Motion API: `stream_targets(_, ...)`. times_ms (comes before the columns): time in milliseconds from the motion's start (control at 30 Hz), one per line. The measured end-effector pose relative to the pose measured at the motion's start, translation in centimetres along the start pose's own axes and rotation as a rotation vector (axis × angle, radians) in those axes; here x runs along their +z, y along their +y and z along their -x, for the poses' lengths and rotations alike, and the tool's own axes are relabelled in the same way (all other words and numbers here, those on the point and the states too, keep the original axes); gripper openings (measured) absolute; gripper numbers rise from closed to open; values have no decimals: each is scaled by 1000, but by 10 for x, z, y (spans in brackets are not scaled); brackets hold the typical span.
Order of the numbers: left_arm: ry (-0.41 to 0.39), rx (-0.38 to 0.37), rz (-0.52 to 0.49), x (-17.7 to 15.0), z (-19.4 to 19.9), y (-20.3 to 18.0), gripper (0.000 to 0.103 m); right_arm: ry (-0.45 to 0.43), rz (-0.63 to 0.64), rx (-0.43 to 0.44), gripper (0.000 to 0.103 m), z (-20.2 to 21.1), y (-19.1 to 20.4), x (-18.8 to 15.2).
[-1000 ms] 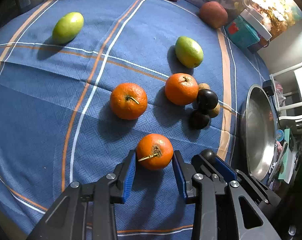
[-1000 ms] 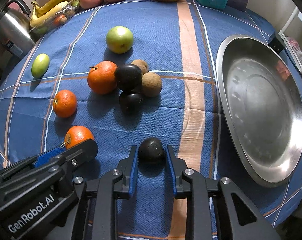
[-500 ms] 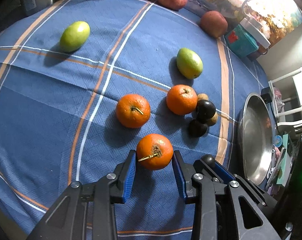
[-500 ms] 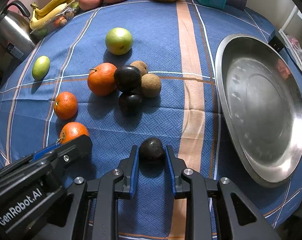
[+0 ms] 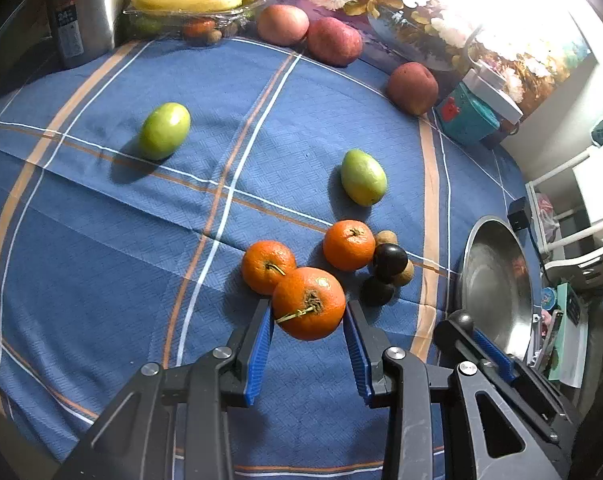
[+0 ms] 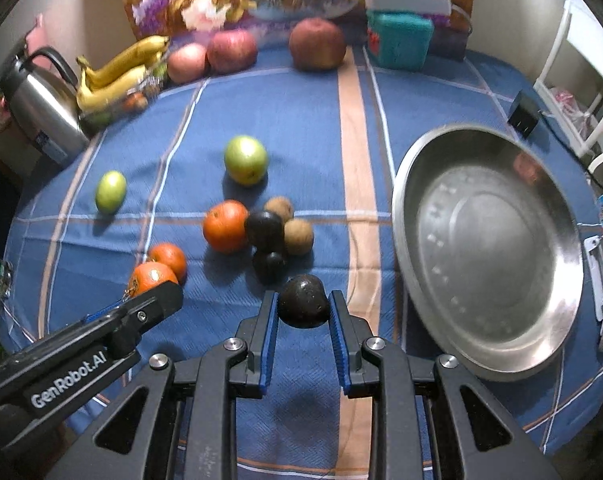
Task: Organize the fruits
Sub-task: 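Close the right gripper on the dark plum while the left gripper grasps the orange, then carry the plum and orange over the steel tray with both grippers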
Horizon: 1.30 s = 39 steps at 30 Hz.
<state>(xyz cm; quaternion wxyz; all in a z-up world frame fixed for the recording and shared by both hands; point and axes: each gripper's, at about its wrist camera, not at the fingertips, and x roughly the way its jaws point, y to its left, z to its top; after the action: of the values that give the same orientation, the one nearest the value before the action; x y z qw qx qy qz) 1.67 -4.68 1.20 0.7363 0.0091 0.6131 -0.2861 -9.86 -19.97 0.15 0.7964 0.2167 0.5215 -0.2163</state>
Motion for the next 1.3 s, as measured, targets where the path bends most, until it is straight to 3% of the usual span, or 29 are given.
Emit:
stream_targets(167, 19, 13, 28, 17, -5, -1, 38, -4, -14, -17, 26, 7, 1, 6)
stream_targets(633, -27, 32, -37, 62, -12, -40, 38, -10, -75, -32, 26, -5, -8, 51)
stream_targets(933, -27, 18, -129, 60, -26, -89, 38, -38, -133, -87, 26, 4, -45, 65)
stream_targets(1300, -34, -27, -251, 40, -42, -138, 38, -42, -263, -166, 26, 7, -116, 56)
